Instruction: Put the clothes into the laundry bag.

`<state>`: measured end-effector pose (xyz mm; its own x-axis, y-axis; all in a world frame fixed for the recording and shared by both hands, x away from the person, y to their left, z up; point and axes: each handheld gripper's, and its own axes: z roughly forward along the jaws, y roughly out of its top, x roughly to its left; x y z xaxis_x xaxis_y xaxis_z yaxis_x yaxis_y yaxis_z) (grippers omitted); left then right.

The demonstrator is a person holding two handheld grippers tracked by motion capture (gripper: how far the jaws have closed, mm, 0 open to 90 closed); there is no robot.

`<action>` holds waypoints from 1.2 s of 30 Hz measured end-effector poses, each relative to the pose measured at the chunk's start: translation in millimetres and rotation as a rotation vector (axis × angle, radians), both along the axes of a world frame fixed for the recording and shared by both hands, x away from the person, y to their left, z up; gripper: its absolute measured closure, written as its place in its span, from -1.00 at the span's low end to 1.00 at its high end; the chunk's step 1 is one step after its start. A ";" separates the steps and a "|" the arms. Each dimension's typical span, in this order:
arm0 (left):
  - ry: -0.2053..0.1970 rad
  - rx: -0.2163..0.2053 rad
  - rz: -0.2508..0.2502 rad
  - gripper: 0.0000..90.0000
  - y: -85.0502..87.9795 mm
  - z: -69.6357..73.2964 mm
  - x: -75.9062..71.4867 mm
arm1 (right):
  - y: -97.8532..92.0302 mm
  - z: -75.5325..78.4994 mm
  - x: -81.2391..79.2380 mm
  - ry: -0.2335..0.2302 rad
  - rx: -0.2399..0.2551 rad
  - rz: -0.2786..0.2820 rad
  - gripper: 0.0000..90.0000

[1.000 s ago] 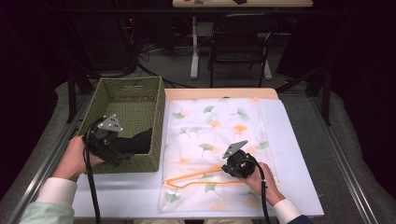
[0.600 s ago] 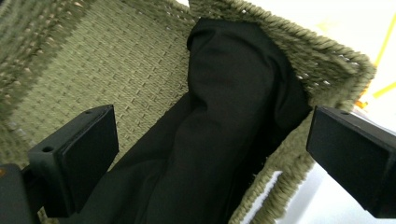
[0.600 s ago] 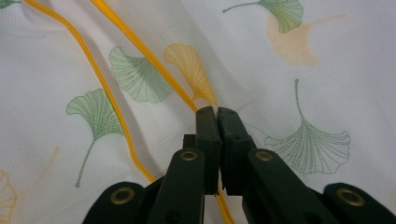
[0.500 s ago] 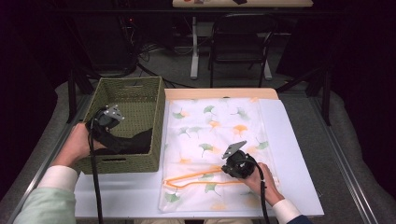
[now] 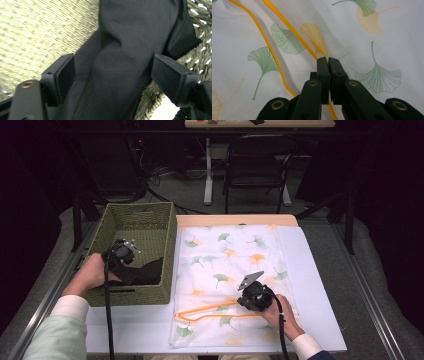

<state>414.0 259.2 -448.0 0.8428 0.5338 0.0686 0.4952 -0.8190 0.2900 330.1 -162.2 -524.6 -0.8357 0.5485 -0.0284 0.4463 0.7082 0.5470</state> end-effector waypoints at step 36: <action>0.081 0.030 0.054 -0.24 11.5 -29.1 17.7 | -0.4 2.3 0.0 -0.002 0.001 -0.013 0.96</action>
